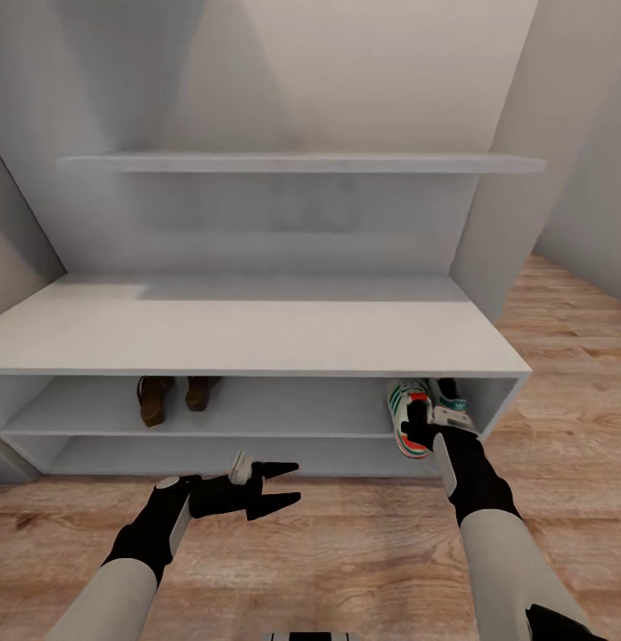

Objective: Pick up the two gym shoes and the two sandals from the corridor floor and place them onto the hallstand (shoe rack) in the corridor, making sure they are on the rack and not on the floor. Arrange them so the two gym shoes are next to each other and the two sandals are next to each other.

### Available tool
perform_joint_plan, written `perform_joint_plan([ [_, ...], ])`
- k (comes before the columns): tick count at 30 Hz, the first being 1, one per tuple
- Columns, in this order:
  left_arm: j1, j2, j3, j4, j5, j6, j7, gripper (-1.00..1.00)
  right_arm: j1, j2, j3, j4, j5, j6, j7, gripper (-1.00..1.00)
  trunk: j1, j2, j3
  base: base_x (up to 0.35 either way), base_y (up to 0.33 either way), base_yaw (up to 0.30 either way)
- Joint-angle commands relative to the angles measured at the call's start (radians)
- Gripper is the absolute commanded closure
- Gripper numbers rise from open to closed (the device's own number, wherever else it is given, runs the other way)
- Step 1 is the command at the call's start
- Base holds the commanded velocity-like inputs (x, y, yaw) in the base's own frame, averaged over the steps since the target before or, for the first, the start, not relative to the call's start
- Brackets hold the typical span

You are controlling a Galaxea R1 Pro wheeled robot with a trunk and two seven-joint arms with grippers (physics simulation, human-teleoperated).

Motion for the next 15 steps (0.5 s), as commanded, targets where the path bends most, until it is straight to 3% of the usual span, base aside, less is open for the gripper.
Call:
perform_joint_plan([
  [1,-0.001,-0.001,0.005,-0.001,-0.007,0.01,-0.006,-1.0,0.0,0.001,-0.003,-0.002,0.007,0.005,0.002,1.0,0.0,0.0,-0.001,0.036,0.0,0.0],
  [4,-0.001,-0.002,0.005,-0.001,-0.007,0.01,-0.006,-1.0,0.0,0.001,-0.003,-0.002,0.007,0.005,0.002,1.0,0.0,0.0,-0.001,0.045,0.0,0.0],
  [15,-0.001,-0.009,0.005,0.0,-0.007,0.01,-0.006,-1.0,-0.001,0.001,-0.002,-0.002,0.007,0.005,0.002,1.0,0.0,0.0,-0.001,0.179,0.0,0.0],
])
